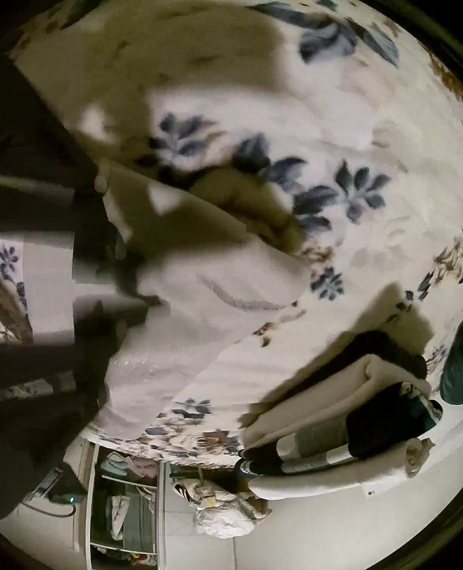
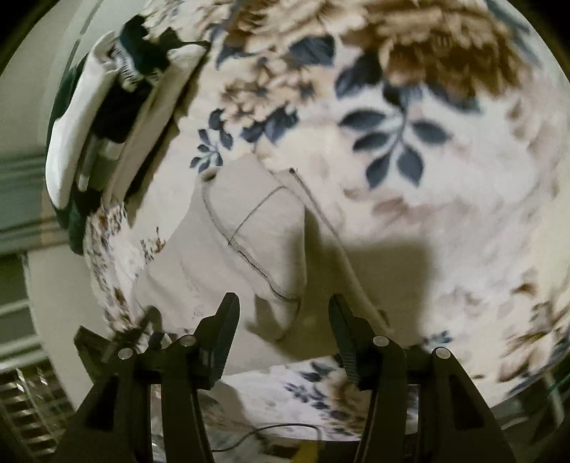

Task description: Fold small clothes

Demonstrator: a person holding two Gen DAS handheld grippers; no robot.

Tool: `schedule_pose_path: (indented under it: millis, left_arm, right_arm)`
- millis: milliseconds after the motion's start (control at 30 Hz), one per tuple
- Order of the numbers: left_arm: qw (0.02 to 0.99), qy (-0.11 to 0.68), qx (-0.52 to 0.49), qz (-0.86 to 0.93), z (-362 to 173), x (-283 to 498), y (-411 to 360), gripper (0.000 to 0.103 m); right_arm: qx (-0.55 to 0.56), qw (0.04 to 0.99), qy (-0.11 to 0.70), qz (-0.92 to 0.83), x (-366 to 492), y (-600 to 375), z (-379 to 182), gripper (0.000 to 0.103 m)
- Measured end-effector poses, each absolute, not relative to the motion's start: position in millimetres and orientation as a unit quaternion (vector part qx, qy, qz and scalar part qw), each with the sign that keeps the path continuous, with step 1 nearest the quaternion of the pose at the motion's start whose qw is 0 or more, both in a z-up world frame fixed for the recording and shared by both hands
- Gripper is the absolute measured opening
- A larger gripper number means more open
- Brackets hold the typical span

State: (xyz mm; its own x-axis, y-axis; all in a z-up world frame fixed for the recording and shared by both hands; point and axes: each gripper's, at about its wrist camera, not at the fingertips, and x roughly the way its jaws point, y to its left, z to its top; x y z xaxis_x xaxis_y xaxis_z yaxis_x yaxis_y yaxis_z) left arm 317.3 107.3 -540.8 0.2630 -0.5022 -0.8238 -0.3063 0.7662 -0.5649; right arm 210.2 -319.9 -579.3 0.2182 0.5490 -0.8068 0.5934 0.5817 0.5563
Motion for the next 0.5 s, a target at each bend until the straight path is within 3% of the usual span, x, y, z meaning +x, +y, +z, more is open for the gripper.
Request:
schedule_pose_path:
  millis: [33, 67, 100, 133, 167, 233, 500]
  left_arm:
    - [0.731, 0.593, -0.331, -0.069, -532.2, 314.3, 108.0, 0.002]
    - [0.735, 0.59, -0.326, -0.07, -528.1, 311.8, 109.6, 0.002]
    - [0.738, 0.588, -0.323, -0.073, -522.3, 308.9, 111.4, 0.002]
    - [0.739, 0.586, -0.322, -0.074, -517.4, 305.0, 115.0, 0.002]
    - [0.74, 0.586, -0.323, -0.072, -512.1, 300.8, 118.9, 0.002]
    - [0.734, 0.586, -0.335, -0.07, -501.0, 289.7, 129.3, 0.002]
    - [0.722, 0.608, -0.325, -0.057, -496.4, 255.6, 132.2, 0.002]
  right_arm:
    - [0.47, 0.628, 0.62, -0.013, 210.4, -318.9, -583.3, 0.054]
    - [0.479, 0.626, 0.615, -0.011, 210.5, -317.6, -585.4, 0.046]
    - [0.48, 0.626, 0.614, -0.011, 211.0, -316.4, -585.1, 0.035]
    - [0.477, 0.628, 0.615, -0.014, 211.2, -315.8, -584.5, 0.015]
    - [0.477, 0.631, 0.612, -0.017, 209.8, -316.8, -581.8, 0.01]
    - [0.477, 0.636, 0.606, -0.016, 208.1, -320.3, -573.8, 0.005]
    - [0.42, 0.641, 0.643, -0.002, 201.5, -331.1, -550.5, 0.005]
